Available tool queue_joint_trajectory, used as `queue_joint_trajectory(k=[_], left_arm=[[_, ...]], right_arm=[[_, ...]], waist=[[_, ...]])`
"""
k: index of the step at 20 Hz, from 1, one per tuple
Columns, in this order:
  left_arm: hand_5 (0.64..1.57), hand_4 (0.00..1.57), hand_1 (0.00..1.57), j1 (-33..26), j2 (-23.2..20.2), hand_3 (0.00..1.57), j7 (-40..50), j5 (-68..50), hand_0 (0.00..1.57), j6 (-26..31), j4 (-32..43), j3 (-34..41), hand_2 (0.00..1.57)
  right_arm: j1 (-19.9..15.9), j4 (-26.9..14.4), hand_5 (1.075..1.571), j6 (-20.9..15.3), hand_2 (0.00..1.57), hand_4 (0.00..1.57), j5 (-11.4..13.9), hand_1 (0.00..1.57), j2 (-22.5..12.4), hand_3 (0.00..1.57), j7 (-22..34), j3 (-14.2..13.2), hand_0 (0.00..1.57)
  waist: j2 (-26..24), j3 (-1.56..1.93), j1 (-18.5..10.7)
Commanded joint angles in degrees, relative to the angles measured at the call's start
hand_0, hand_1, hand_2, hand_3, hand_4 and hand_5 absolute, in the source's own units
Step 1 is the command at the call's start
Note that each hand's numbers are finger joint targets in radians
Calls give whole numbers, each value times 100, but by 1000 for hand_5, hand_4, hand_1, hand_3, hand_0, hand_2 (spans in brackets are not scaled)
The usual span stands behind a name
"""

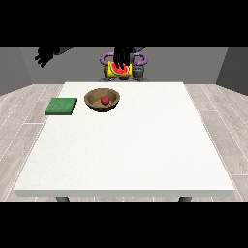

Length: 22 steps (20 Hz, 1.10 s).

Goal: Pick the cup and pour the ball into the bowl, then pick the bowl and place it on the pad

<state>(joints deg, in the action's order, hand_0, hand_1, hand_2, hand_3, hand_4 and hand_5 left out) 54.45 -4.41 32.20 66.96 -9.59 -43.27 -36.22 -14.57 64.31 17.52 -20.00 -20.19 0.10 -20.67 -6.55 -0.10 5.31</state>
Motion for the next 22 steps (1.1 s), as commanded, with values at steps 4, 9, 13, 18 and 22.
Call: queue_joint_trajectory(k=[4,9,13,18,22], left_arm=[[1545,1285,635,-598,-493,669,-1112,-2293,635,-1005,-1146,2070,936],[1570,1120,0,-577,-399,0,-1653,-4384,0,-575,-1846,3646,0],[1567,1049,0,-587,-684,0,-2087,-5837,0,489,-2142,4553,0],[1561,1058,0,-491,-1450,0,-2300,-6965,0,1788,-2053,5355,0],[1555,1046,0,-736,-1963,0,-2185,-7420,0,2492,-2104,5624,0]], right_arm=[[276,23,1559,-328,0,777,84,0,69,132,-36,-118,0],[213,25,1555,-600,0,788,206,0,238,0,-53,-54,0],[520,-120,1560,-795,0,781,318,0,682,0,-401,24,0],[182,-168,1566,-1120,0,730,360,0,853,0,-531,20,0],[227,-593,1567,-1260,0,741,439,0,1024,0,-974,-24,0]], waist=[[-148,-57,-692],[8,-74,-1033],[298,-24,-1272],[802,3,-1503],[853,11,-1623]])
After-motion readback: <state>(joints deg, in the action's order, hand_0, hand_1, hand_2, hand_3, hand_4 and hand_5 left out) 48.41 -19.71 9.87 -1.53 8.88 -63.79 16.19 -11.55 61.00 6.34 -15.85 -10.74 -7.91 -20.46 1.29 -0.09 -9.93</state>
